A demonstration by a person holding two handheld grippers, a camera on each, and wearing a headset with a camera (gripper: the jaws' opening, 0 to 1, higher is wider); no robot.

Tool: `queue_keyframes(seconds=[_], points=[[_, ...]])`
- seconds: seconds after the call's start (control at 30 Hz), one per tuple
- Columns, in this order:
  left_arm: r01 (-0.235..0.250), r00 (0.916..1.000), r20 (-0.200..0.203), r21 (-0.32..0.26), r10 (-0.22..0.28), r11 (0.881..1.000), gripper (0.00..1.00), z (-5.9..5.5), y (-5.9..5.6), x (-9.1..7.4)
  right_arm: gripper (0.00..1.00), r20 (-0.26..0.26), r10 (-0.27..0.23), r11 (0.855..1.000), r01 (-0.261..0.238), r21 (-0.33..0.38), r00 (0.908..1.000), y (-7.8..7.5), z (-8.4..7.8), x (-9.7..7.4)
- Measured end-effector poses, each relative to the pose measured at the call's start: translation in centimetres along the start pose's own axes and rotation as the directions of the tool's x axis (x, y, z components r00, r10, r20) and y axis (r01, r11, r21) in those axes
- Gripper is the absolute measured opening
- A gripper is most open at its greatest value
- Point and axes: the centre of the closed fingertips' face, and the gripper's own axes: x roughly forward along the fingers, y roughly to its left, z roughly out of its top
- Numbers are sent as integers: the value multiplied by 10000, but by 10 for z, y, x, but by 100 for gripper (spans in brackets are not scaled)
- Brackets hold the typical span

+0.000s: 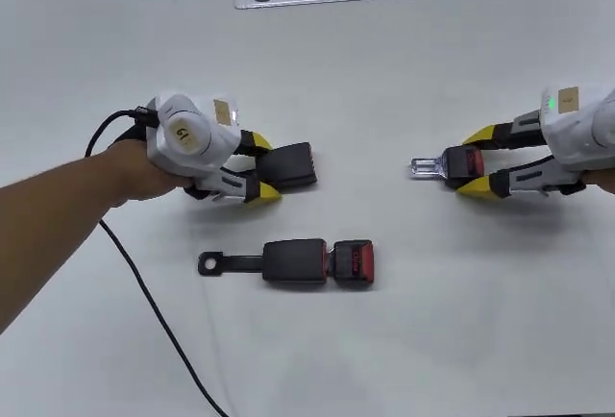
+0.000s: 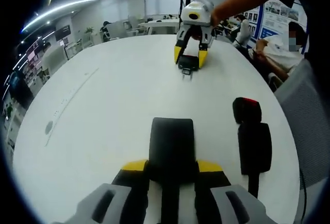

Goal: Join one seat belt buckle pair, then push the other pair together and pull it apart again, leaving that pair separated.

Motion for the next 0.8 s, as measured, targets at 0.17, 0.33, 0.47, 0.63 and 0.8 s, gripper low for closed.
queue_keyframes(seconds=[0.17,0.33,0.47,0.63,0.8], points=[[370,9992,-199,492,-360,9981,34,0,-4,2,34,-289,53,9996,-61,-281,9996,1,-4,0],[655,9973,-374,721,-629,9952,33,-1,-5,3,34,-326,52,9999,-58,-163,9995,3,-4,0],[720,9966,-449,758,-687,9945,33,-1,-5,3,34,-385,5,9999,-10,-141,9993,5,-2,0],[692,9965,-518,710,-656,9951,33,-2,-5,2,34,-406,-25,9998,17,-197,9992,6,-1,3],[698,9965,-510,678,-664,9953,33,-3,-4,2,34,-325,138,9991,-151,-399,9994,11,7,14]])
